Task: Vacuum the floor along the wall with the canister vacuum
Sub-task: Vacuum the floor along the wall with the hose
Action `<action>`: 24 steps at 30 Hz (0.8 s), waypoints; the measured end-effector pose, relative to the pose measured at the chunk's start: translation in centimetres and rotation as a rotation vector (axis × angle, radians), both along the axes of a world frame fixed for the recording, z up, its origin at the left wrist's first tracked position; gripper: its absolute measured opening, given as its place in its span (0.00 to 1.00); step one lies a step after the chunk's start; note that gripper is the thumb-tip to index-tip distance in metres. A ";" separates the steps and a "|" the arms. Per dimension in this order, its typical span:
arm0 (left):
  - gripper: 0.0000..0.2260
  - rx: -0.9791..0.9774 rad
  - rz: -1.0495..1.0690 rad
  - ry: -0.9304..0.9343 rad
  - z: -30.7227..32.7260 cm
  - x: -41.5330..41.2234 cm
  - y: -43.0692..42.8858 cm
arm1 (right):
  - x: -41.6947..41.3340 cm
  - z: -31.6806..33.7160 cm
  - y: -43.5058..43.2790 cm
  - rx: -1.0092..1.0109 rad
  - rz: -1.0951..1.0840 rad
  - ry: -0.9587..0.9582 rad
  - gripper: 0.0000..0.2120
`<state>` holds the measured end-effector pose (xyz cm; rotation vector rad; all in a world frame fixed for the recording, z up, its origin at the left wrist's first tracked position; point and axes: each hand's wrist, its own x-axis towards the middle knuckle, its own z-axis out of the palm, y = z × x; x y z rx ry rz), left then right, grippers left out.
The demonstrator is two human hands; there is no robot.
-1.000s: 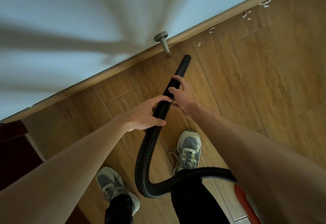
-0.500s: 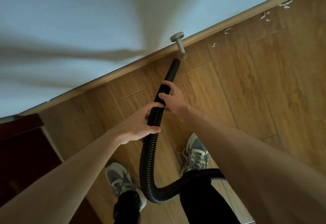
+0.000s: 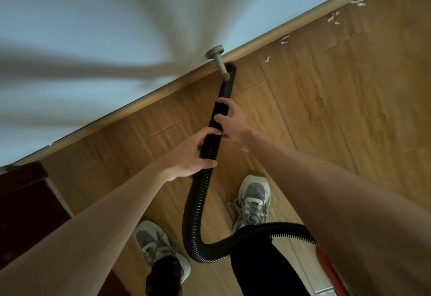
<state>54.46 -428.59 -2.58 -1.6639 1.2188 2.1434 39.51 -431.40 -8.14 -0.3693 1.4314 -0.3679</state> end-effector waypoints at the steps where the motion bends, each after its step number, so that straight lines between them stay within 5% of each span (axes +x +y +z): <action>1: 0.28 -0.002 -0.019 0.007 -0.1 -0.8 -0.5 | -0.9 0.0 -0.3 0.004 -0.015 0.002 0.24; 15: 0.30 -0.142 -0.379 0.012 2.4 -11.4 -5.5 | -11.2 1.6 -1.9 0.087 -0.235 0.047 0.23; 24: 0.30 -0.037 -0.335 0.004 3.2 -13.7 -6.6 | -13.5 2.0 -2.8 0.120 -0.228 0.018 0.24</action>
